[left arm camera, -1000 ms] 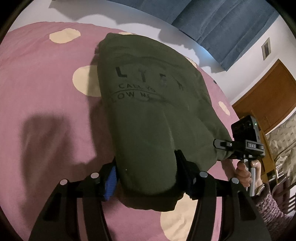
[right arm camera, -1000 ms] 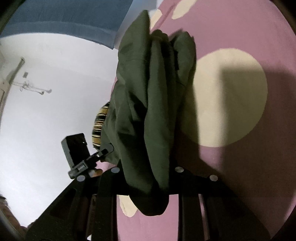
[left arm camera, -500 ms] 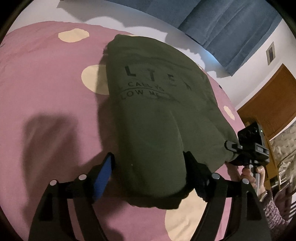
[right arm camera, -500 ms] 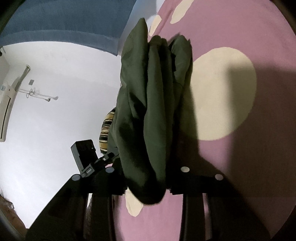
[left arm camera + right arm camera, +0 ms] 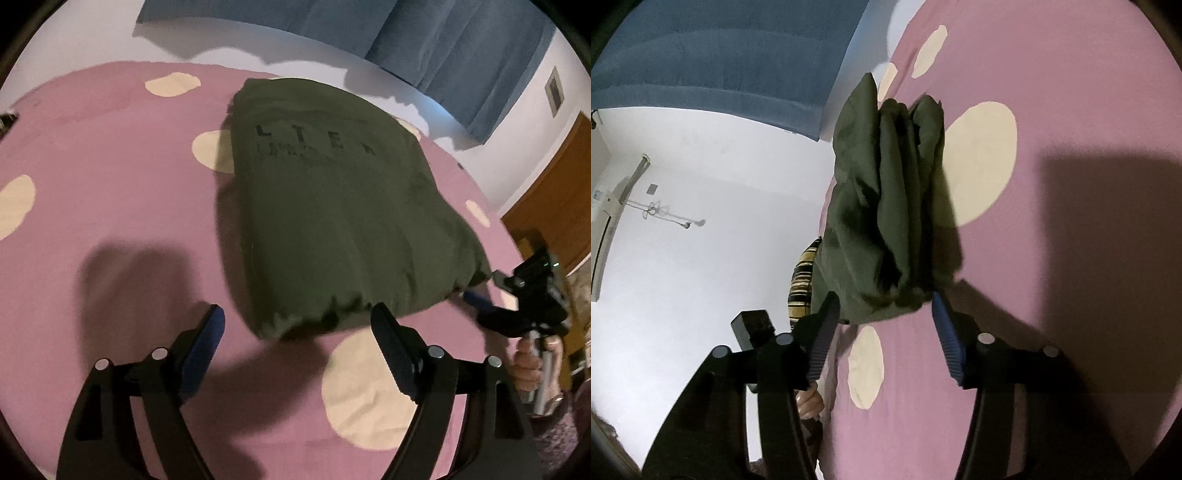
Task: Fold small clothes
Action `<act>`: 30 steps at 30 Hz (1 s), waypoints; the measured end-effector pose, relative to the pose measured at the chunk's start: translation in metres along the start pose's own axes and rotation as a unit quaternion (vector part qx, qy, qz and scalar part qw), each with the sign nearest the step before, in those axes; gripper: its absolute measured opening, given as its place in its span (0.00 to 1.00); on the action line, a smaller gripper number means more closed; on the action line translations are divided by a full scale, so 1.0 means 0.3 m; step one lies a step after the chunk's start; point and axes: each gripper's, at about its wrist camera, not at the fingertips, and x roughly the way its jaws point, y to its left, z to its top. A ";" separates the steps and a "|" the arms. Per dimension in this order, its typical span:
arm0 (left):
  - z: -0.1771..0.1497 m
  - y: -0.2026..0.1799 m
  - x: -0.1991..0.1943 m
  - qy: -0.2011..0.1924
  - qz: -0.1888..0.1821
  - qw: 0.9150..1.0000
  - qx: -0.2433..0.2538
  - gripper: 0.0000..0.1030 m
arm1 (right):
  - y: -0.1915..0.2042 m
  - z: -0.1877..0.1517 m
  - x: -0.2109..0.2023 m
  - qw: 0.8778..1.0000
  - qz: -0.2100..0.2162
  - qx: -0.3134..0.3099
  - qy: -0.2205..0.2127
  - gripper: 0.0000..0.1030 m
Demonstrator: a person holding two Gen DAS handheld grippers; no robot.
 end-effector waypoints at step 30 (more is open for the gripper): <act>-0.204 -0.174 -0.215 -0.112 0.176 0.977 0.036 0.84 | 0.279 -0.337 0.061 0.896 -0.373 -0.221 -0.098 0.87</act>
